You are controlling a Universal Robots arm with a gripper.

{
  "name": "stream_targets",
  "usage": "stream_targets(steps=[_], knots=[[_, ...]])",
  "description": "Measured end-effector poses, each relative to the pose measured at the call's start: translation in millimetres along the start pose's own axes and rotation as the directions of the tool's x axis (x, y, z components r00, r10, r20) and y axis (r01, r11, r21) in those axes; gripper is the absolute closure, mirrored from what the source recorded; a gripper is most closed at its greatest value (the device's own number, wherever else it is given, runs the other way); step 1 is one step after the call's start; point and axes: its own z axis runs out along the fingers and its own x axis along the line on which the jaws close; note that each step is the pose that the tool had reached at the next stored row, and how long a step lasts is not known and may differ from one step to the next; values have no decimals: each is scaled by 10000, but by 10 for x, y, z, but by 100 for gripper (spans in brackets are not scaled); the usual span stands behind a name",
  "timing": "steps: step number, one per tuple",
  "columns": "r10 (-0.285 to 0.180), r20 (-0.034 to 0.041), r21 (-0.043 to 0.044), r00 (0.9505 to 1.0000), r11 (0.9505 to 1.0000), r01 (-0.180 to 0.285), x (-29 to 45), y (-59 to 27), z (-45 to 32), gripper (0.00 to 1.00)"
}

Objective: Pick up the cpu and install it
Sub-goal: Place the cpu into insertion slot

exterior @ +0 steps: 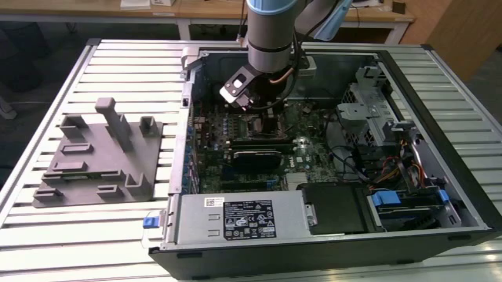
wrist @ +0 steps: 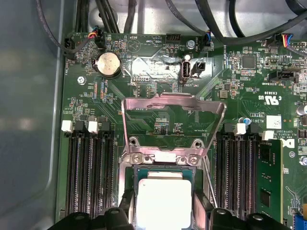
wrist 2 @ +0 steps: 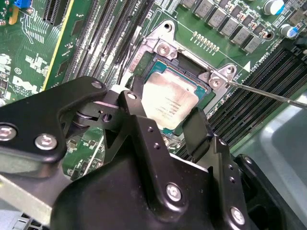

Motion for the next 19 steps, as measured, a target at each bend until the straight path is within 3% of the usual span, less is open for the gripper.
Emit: stream_targets(steps=[10, 12, 16, 18, 19], knots=[[0, 0, 0, 10000, 10000, 0, 0, 5, -104, 42], [0, -1, -1, 10000, 10000, 0, 0, 6, -119, 54], [0, -1, -1, 10000, 10000, 0, 0, 8, -150, 65], [0, -1, -1, 10000, 10000, 0, 0, 8, -160, 77], [0, -2, -1, 10000, 10000, 0, 0, 8, -163, 77]])
